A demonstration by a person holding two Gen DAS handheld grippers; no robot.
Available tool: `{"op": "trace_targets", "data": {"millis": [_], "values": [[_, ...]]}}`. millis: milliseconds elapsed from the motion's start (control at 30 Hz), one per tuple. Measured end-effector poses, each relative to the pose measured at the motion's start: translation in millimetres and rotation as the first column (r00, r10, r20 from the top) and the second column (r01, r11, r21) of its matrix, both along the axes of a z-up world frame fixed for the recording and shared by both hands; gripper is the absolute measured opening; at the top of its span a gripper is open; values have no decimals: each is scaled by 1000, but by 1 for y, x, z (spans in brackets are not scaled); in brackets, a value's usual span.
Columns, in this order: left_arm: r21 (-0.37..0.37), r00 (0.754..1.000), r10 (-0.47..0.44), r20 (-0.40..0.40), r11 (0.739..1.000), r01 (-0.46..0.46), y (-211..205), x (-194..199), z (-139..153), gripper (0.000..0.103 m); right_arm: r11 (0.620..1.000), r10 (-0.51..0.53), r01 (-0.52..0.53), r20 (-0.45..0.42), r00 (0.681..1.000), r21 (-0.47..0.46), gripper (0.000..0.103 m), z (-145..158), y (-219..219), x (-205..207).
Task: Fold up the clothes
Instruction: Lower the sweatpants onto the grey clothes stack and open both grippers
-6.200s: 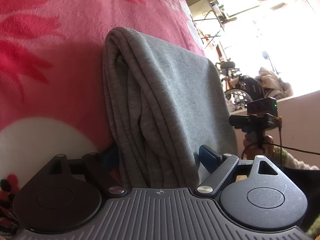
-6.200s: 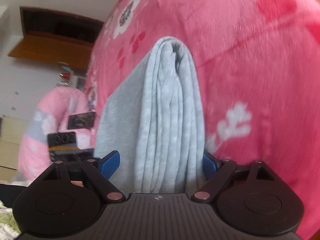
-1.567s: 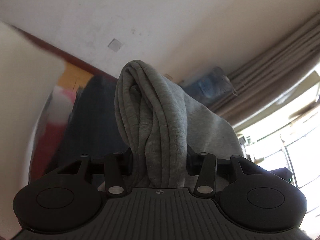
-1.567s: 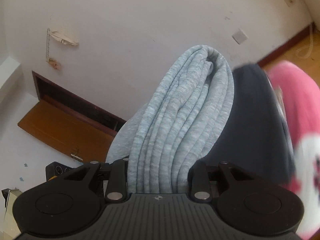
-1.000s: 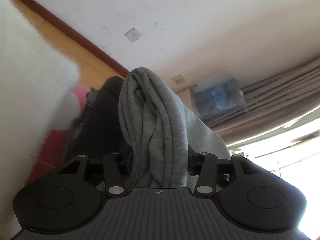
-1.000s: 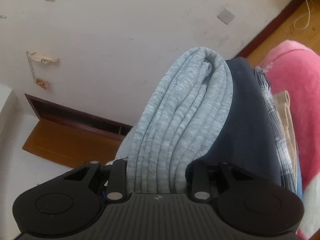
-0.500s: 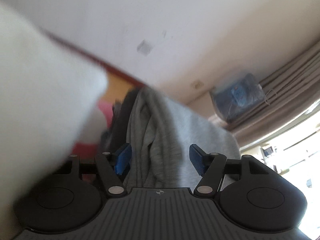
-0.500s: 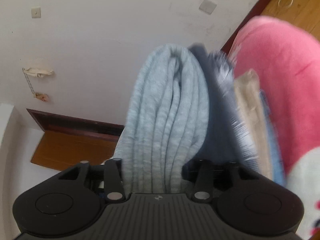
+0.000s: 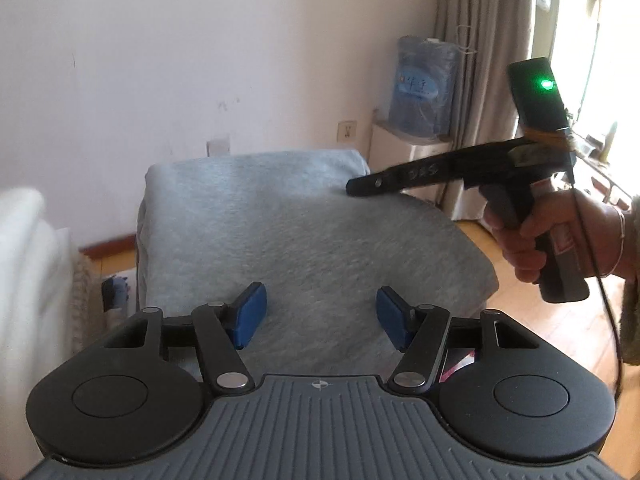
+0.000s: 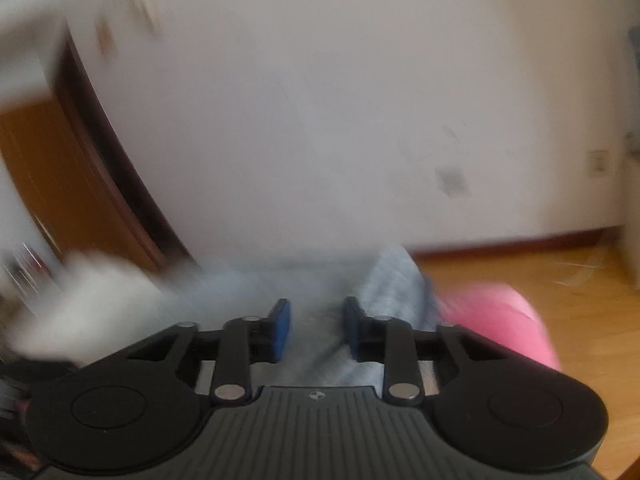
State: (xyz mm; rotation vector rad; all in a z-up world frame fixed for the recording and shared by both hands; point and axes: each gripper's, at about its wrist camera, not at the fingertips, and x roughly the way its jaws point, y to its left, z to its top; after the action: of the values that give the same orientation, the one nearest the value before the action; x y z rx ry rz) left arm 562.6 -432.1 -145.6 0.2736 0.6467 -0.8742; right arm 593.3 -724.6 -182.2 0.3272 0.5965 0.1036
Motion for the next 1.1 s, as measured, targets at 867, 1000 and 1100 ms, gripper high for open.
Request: {"op": "trace_targets", "data": {"millis": [867, 1000, 1100], "values": [[-108, 978, 183, -95, 975, -193, 12, 81, 24, 68, 974, 164, -129, 183, 969, -188, 20, 61, 75, -133], [-134, 978, 183, -101, 972, -196, 21, 74, 37, 68, 920, 108, -140, -107, 988, -365, 21, 5, 105, -114], [-176, 981, 174, -82, 967, -186, 41, 54, 59, 69, 955, -17, -8, -81, 997, -295, 21, 26, 112, -133]]}}
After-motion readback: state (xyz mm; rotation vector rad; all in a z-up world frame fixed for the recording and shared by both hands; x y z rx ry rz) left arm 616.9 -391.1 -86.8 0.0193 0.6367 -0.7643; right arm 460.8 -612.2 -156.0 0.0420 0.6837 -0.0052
